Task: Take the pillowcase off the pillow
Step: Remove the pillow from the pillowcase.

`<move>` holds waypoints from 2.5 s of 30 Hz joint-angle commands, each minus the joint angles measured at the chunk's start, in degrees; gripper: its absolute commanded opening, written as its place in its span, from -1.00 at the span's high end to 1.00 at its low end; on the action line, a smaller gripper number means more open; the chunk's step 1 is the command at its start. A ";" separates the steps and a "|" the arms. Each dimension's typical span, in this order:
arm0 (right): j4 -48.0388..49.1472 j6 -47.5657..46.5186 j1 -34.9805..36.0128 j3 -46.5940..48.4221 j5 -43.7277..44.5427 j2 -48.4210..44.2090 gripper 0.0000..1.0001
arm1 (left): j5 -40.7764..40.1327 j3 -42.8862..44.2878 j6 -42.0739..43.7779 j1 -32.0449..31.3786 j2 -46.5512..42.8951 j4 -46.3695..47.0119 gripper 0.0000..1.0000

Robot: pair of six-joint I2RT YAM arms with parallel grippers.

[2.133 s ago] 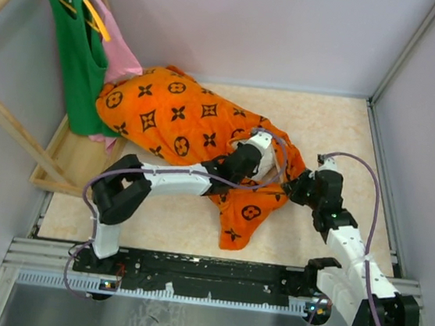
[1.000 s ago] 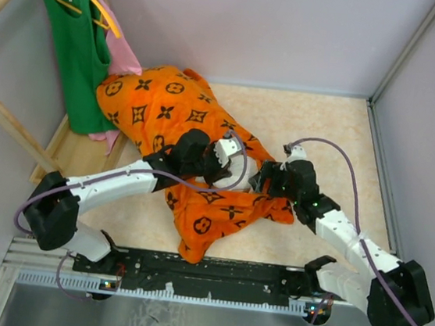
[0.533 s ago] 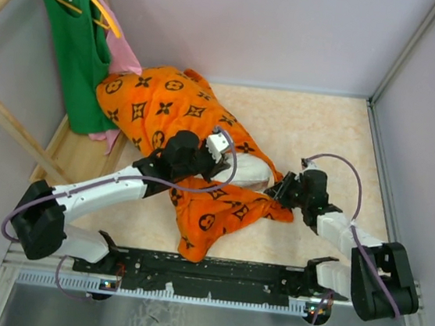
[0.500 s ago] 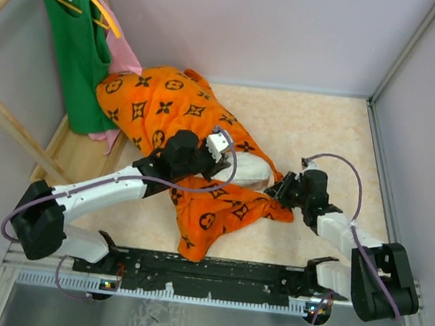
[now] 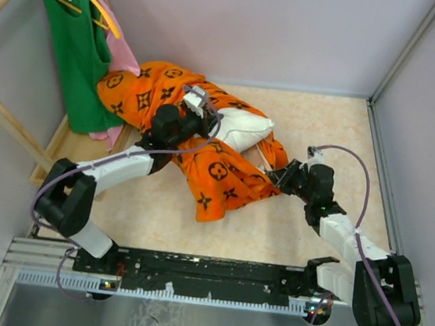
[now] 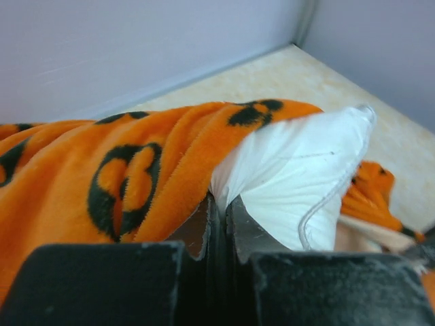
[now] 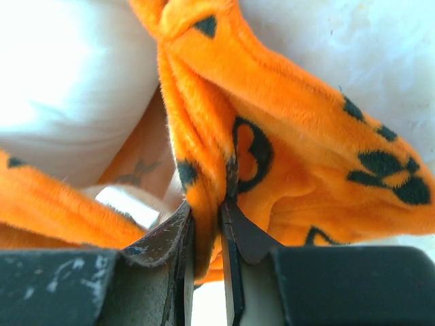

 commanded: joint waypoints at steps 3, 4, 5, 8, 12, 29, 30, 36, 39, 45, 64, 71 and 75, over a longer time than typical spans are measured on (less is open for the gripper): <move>2.67 1.05 0.26 -0.27 0.20 0.20 0.62 | -37.59 9.58 -4.24 5.86 12.48 11.00 1.00; 2.83 1.12 0.39 -0.43 0.20 -0.05 0.62 | -42.02 11.83 -2.98 5.75 14.13 6.16 1.00; 2.81 1.18 0.49 -0.63 0.12 -0.37 0.62 | -48.62 13.59 -2.95 5.19 14.96 2.01 1.00; 1.05 0.79 0.54 -0.81 -0.17 -2.77 0.62 | -49.27 8.57 -3.92 5.36 12.78 5.22 1.00; -1.77 -0.29 0.56 -1.24 1.78 -7.18 0.62 | -22.60 13.76 4.41 5.40 11.86 -8.43 1.00; -4.67 -0.97 0.72 -2.29 2.39 -8.93 0.62 | 36.53 42.52 21.08 5.16 19.06 -68.91 1.00; -4.61 -0.97 0.74 -2.38 2.46 -9.06 0.62 | 34.47 40.92 17.28 5.16 18.33 -63.18 1.00; -4.57 -0.44 0.74 -2.58 1.74 -10.06 0.61 | 10.16 19.96 3.75 5.10 11.05 -11.17 1.00; -4.24 0.14 0.76 -2.86 0.94 -10.30 0.60 | -3.01 15.69 1.01 5.51 13.96 1.63 1.00; -4.53 0.66 0.82 -3.76 0.95 -12.01 0.61 | -17.35 22.49 2.38 5.41 20.85 -5.91 1.00; -6.60 -1.52 0.85 -3.66 3.09 -13.03 0.60 | 25.66 40.89 6.30 4.54 24.81 -40.48 1.00; -3.85 -1.00 0.84 -4.69 2.07 -9.98 0.60 | 41.03 45.81 24.80 3.45 22.63 -65.99 1.00; -4.53 -2.16 0.79 -3.92 2.08 -8.83 0.60 | 39.11 42.67 23.25 2.40 20.12 -61.64 1.00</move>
